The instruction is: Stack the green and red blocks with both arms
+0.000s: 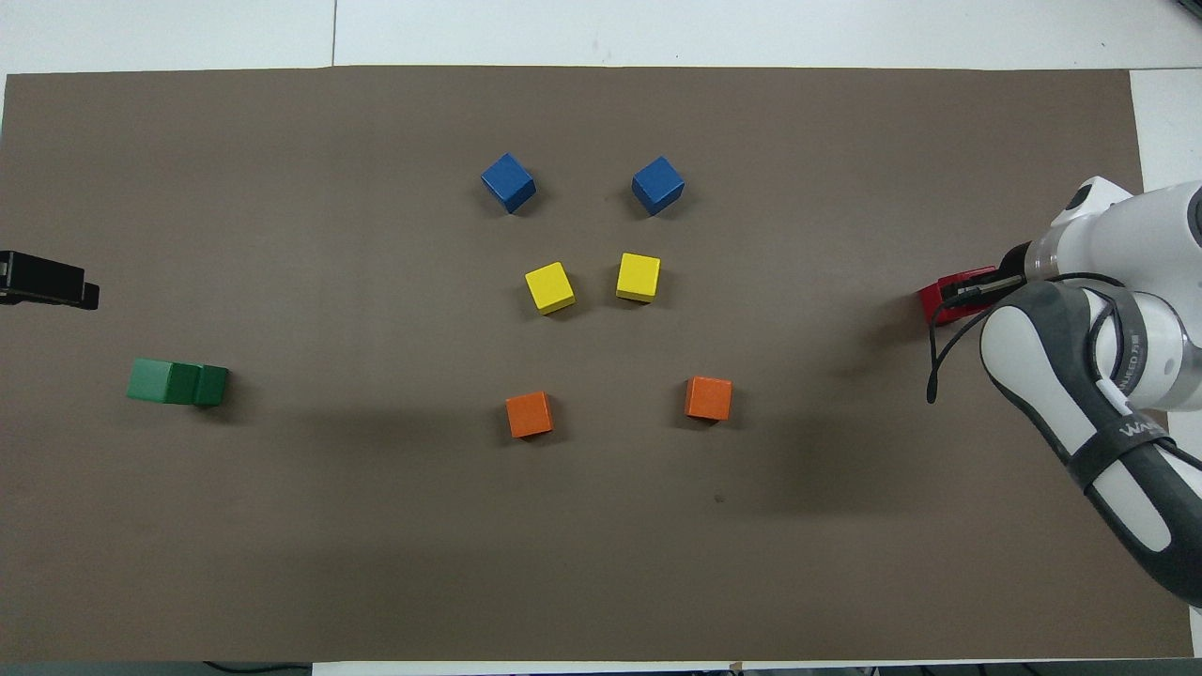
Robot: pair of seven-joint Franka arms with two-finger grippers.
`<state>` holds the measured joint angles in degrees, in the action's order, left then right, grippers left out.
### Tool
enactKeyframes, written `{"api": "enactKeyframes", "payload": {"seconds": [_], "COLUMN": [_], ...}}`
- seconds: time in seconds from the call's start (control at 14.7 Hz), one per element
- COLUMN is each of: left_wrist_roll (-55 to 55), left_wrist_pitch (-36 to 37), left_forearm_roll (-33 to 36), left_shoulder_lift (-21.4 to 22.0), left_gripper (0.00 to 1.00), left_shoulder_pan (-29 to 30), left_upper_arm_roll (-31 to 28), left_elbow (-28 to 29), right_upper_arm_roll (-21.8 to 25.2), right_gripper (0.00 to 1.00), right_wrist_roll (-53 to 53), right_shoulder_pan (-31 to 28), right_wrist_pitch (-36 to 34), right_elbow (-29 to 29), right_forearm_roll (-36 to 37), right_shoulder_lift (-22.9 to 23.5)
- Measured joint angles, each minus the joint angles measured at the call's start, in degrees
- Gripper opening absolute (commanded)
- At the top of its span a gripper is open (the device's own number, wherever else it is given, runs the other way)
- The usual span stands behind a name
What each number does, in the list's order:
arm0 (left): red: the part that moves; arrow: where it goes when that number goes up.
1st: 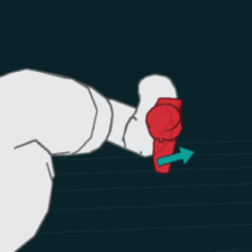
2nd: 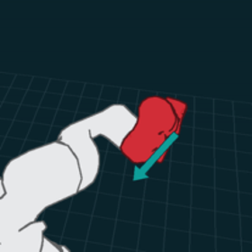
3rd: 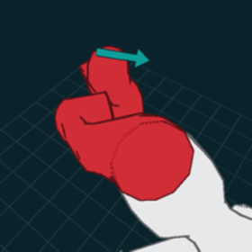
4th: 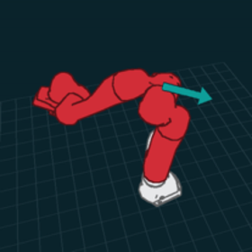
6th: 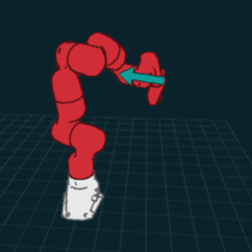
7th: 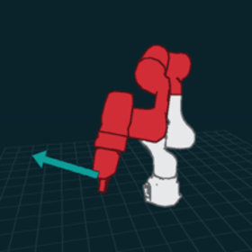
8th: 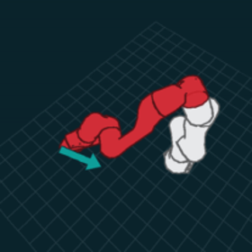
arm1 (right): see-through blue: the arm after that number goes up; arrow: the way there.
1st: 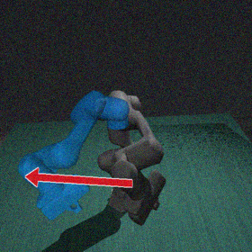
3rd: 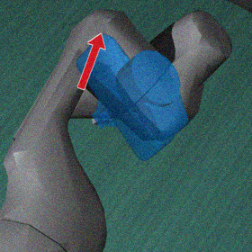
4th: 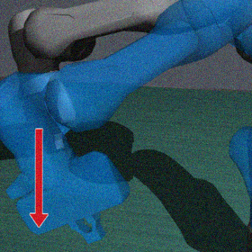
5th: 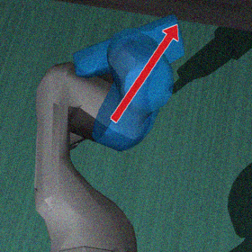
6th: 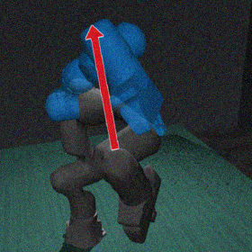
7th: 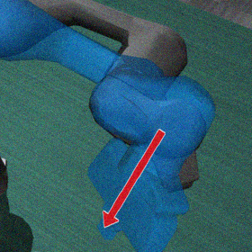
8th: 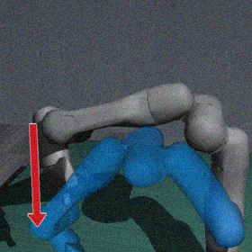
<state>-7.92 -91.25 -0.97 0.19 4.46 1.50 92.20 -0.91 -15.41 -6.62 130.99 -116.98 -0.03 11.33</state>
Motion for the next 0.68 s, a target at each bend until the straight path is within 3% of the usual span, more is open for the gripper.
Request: {"api": "enactKeyframes", "payload": {"seconds": [0.07,0.27,0.68], "left_wrist_roll": [0.0,0.0,4.1], "left_wrist_pitch": [0.1,1.1,2.4], "left_forearm_roll": [0.1,0.1,0.1], "left_shoulder_lift": [0.0,0.0,0.8], "left_gripper": [1.0,1.0,1.0], "left_shoulder_pan": [0.0,-0.6,-1.2], "left_upper_arm_roll": [0.0,0.0,0.0], "left_elbow": [-0.1,-0.6,-1.1], "right_upper_arm_roll": [0.0,0.0,0.0], "right_gripper": [0.76,1.0,1.0], "right_wrist_roll": [0.0,0.0,0.0], "right_shoulder_pan": [0.0,-0.1,-0.3], "right_wrist_pitch": [0.1,0.6,0.6], "right_elbow": [0.0,0.0,0.0], "right_forearm_roll": [0.0,0.0,0.0], "right_shoulder_lift": [0.0,0.0,0.1]}}
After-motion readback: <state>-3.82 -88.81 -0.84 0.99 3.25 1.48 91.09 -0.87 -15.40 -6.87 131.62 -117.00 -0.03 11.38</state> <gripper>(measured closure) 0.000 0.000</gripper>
